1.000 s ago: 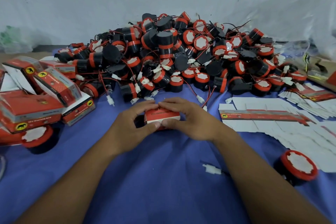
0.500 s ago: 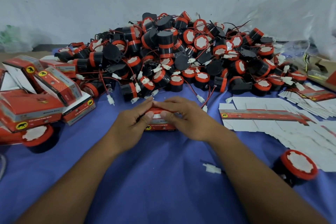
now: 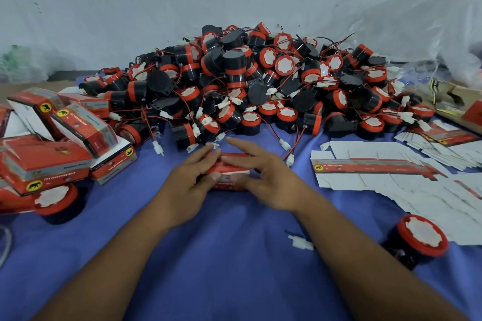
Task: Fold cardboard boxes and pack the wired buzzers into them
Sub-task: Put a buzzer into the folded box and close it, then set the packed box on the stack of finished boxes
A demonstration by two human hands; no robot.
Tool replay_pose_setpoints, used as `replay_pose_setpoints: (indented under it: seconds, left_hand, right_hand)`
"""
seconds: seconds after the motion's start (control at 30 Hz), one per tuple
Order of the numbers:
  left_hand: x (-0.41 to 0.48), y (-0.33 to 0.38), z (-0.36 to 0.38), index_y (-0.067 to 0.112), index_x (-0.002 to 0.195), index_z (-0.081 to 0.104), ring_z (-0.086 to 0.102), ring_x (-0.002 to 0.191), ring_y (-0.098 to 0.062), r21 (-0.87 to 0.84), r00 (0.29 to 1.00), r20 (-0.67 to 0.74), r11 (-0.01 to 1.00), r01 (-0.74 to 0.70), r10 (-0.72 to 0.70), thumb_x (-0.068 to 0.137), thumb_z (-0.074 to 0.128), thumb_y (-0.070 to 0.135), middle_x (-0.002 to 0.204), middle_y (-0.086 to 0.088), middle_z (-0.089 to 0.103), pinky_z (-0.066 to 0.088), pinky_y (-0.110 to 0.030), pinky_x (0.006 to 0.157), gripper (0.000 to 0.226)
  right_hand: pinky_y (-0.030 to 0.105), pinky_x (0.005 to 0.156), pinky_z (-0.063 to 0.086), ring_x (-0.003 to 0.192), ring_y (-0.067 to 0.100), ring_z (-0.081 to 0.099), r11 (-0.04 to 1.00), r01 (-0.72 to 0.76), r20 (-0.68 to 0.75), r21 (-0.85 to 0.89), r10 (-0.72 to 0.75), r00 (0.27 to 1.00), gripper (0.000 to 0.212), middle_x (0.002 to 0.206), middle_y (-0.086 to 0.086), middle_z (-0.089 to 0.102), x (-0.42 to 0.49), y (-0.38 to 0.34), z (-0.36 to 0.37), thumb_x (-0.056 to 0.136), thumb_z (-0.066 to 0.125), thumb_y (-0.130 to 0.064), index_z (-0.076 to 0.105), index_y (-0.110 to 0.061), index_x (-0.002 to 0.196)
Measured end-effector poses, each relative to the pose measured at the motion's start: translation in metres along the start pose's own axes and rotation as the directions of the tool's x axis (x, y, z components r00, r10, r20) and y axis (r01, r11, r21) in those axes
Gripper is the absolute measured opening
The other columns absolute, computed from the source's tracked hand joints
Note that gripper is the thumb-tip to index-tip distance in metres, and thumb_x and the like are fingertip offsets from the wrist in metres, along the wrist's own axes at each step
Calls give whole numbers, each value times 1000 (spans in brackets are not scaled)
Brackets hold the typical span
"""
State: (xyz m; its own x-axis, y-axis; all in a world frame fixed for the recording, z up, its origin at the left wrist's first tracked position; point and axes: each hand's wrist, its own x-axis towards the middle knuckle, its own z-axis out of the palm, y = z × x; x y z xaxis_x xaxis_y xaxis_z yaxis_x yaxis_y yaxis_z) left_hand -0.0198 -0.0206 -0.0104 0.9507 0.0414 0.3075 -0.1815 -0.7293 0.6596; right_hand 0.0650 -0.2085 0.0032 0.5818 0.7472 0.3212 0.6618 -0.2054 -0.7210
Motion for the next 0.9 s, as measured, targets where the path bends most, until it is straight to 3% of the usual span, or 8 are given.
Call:
replay_pose_setpoints:
  seconds: [0.13,0.23,0.37,0.43,0.6,0.7,0.8,0.9]
  left_hand:
    - [-1,0,-1,16,142,51,28,144,-7,24,996,-86,1000,-13,15,99,56,14,157,6,33,28,-21,117,43]
    - [0,-2,-2,9,137,57,28,146,-14,98,992,-105,994,-58,68,98,57,13,158,5,32,30,-31,118,39]
    - [-1,-6,-2,6,142,49,25,148,-16,159,993,-69,984,-80,92,94,65,15,155,2,36,24,-37,122,51]
    - [-1,-5,-2,6,141,51,30,144,-16,193,986,-99,974,-116,137,90,71,13,150,4,40,26,-35,120,55]
    - [-2,-7,-3,15,147,43,37,134,-20,281,987,-5,947,-154,162,79,82,29,147,-1,42,32,-34,111,80]
    - [-1,-3,-4,15,138,52,49,121,-28,335,989,-66,937,-103,132,83,79,28,136,-5,51,45,-43,101,63]
    - [0,-4,-21,5,127,60,52,107,-41,585,956,-288,801,124,62,77,81,13,122,-19,56,44,-52,87,55]
    - [-8,-12,-49,-3,126,55,42,112,-47,753,885,-457,490,439,-90,71,73,0,122,-29,48,40,-59,87,58]
  right_hand:
    - [23,115,35,133,-12,41,998,38,-88,46,-34,996,35,143,-6,52,-1,2,1,91,70,-6,67,-8,126]
    - [36,121,28,148,14,31,984,52,16,-169,-50,999,39,156,3,38,4,0,6,98,62,-11,59,-9,137]
    - [19,119,25,144,17,35,956,119,40,-269,-112,993,42,158,10,37,2,-2,7,97,63,-13,57,-8,139]
    - [17,116,30,136,17,45,973,112,-60,-200,-127,990,38,149,11,49,0,0,11,95,66,-9,62,-6,133]
    - [36,98,52,113,9,63,984,-89,-148,156,112,983,28,125,-1,66,1,6,7,100,61,-19,68,-12,126]
    - [19,87,50,99,-1,62,993,-104,-123,62,110,986,33,123,-8,66,2,9,4,102,54,-32,63,-18,130]
    - [13,81,46,93,2,59,981,-144,-193,-127,118,974,35,119,-1,66,6,9,-8,101,57,-32,63,-14,129]
    - [36,84,49,91,21,59,892,-312,-404,-328,167,900,22,103,7,64,6,11,-41,96,64,-28,70,-9,105]
